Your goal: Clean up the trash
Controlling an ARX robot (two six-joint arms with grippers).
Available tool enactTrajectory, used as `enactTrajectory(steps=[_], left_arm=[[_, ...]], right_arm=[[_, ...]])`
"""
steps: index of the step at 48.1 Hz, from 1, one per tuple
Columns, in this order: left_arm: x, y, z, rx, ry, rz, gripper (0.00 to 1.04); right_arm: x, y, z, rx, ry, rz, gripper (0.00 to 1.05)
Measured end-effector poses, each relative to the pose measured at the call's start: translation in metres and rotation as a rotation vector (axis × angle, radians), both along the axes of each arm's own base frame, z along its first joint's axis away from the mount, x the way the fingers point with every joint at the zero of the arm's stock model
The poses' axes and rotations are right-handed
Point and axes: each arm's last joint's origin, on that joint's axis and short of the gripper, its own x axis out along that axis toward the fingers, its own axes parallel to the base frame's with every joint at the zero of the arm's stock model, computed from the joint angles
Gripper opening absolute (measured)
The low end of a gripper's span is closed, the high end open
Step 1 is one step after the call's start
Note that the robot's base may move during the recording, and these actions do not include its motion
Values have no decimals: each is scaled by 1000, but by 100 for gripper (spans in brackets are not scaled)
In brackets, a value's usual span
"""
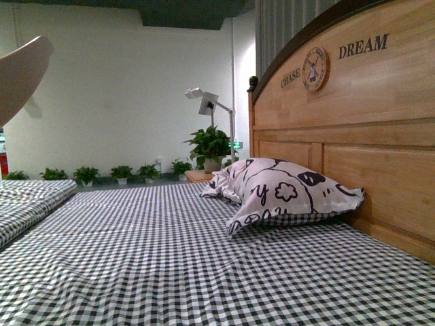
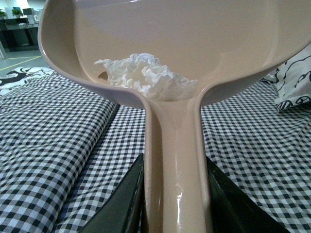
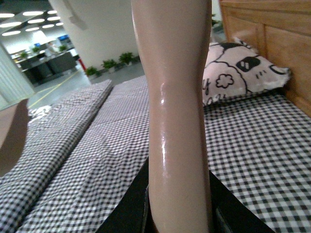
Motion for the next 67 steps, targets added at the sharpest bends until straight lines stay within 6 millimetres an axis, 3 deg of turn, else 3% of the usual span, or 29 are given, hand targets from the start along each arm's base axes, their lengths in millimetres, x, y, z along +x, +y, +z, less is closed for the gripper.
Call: enactTrajectory(steps=[7, 67], left_arm=[[-2, 0, -3, -10, -2, -12, 29], [-2, 0, -2, -14, -3, -13, 29]], right_arm=[[1, -1, -5, -31, 33, -60, 19], [1, 0, -5, -53, 28, -62, 19]])
